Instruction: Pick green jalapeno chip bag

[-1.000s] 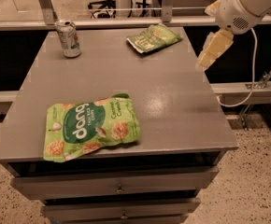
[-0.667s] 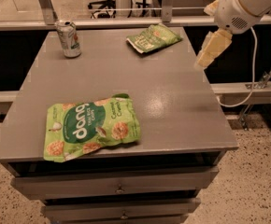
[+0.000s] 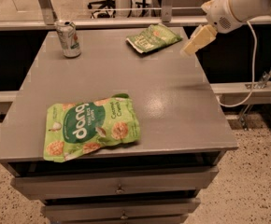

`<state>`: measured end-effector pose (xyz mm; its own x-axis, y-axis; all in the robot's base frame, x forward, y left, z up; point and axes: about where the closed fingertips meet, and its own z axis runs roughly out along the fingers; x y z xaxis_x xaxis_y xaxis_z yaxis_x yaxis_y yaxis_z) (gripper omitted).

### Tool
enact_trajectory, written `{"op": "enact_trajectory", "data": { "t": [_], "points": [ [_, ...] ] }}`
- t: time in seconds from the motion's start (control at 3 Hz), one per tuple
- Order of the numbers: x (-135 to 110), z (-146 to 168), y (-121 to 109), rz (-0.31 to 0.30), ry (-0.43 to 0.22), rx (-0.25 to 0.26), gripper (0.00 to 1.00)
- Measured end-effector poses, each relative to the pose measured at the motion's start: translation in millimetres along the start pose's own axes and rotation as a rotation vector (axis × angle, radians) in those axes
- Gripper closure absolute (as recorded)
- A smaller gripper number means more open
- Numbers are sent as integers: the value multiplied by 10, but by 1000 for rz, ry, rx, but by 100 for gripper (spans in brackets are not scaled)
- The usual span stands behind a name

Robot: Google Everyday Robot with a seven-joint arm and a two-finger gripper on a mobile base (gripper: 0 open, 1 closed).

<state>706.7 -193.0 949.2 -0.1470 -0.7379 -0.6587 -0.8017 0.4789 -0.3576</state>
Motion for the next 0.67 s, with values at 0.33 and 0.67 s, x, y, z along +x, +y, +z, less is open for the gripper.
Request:
{"op": "enact_trajectory", "data": {
  "t": [0.33, 0.67],
  "points": [
    [63, 573, -358, 150, -125, -9, 0],
    [41, 1135, -496, 269, -179, -32, 0]
  ]
}}
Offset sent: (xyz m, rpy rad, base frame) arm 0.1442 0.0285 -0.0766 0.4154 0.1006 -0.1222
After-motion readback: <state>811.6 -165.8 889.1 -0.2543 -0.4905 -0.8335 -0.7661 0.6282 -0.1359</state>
